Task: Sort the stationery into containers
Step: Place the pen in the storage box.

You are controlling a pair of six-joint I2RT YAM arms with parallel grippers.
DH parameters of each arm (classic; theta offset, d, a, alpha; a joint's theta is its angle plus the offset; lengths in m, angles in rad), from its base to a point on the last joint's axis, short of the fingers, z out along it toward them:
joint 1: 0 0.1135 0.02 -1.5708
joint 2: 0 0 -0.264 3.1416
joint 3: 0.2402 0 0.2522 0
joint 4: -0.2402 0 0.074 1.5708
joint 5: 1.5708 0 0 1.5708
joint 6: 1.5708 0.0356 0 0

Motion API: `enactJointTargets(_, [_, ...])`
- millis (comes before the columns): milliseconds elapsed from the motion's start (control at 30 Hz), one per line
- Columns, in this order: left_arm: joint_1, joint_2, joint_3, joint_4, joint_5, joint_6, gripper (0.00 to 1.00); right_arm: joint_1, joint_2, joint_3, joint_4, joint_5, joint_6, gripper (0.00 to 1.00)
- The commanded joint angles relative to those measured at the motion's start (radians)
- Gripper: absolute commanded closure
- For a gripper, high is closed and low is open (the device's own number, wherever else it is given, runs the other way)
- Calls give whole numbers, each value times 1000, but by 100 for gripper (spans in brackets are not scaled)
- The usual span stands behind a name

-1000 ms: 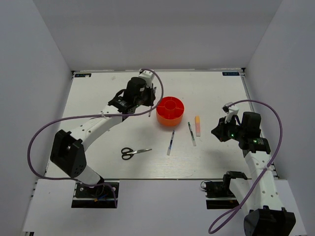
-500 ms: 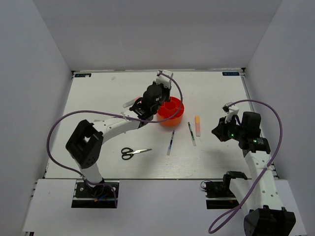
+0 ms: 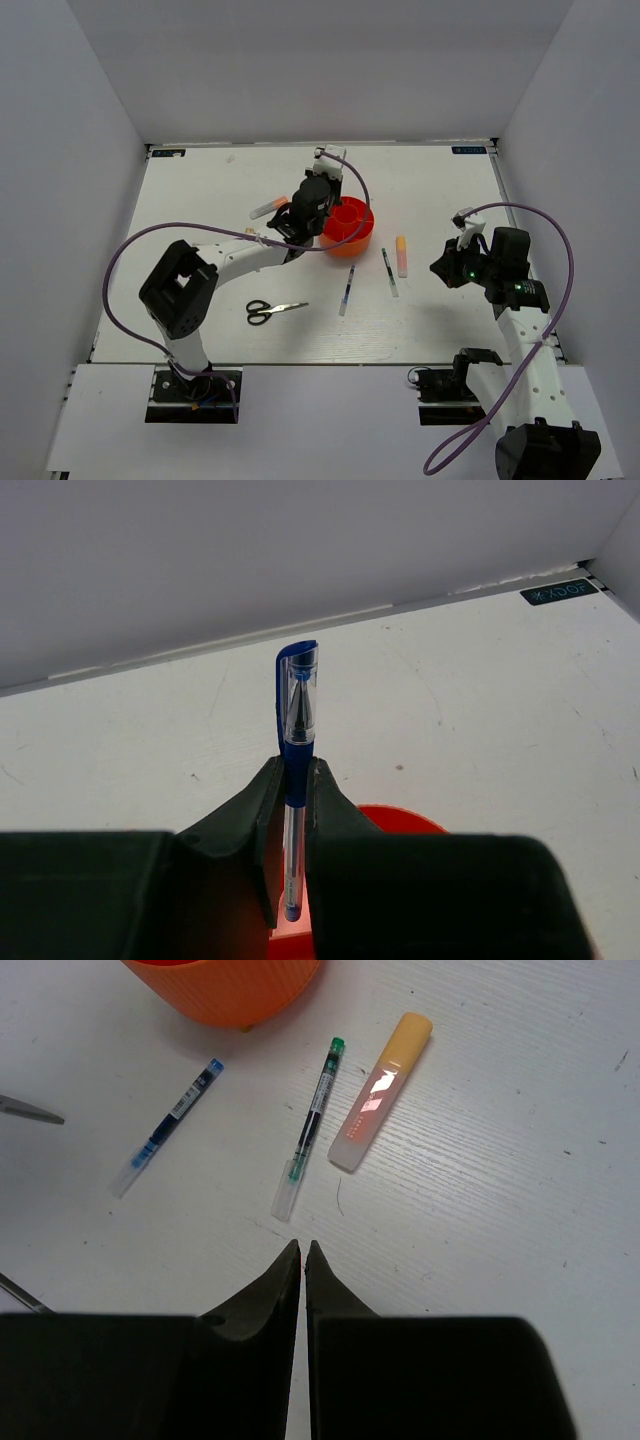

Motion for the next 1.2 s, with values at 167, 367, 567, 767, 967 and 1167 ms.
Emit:
enactJointTargets(167, [21, 70, 99, 10, -27, 36, 100, 6, 3, 5, 37, 2, -10, 93])
enactJointTargets(367, [27, 122, 110, 24, -47, 36, 100, 4, 2, 5, 42, 6, -10, 93])
enactJointTargets(567, [31, 148, 102, 6, -33, -19, 100, 4, 6, 5, 39, 8, -12, 93])
enactJointTargets(767, [25, 138, 59, 6, -22, -45, 88, 3, 6, 5, 42, 11, -10, 92])
enactJointTargets(967, [19, 104, 10, -11, -21, -62, 60, 4, 6, 5, 45, 15, -10, 90])
enactJointTargets(1167, [10, 58, -16, -13, -21, -68, 49, 4, 9, 5, 40, 20, -10, 89])
